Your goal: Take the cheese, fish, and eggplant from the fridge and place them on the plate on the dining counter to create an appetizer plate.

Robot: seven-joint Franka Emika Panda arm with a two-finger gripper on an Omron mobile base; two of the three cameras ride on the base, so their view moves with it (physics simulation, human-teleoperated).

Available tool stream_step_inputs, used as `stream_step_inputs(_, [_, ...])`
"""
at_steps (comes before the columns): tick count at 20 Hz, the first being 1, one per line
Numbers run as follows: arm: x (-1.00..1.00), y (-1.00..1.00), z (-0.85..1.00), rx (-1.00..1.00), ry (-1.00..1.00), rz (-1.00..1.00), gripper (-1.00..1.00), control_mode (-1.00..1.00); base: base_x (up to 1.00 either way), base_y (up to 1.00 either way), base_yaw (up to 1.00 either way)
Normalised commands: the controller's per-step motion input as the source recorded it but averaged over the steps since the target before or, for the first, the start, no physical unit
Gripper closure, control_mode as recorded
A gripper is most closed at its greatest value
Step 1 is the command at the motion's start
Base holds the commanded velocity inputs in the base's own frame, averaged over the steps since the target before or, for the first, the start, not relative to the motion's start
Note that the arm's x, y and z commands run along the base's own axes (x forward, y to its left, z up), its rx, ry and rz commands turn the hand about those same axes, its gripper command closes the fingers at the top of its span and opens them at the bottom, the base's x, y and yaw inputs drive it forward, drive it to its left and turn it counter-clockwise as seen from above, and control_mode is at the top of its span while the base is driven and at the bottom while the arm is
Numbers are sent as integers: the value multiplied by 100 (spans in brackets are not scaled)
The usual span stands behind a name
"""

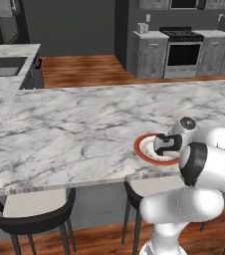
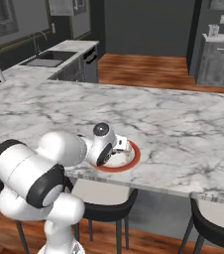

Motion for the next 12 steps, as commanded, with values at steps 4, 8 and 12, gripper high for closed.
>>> stream_step_inputs(4, [43, -34, -43, 0, 2, 0, 100, -100, 0, 0, 0])
stream_step_inputs(8, [31, -8, -33, 0, 7, 0, -100, -100, 0, 0, 0])
stream_step_inputs(12, [29, 0, -13, 0, 12, 0, -100, -100, 0, 0, 0])
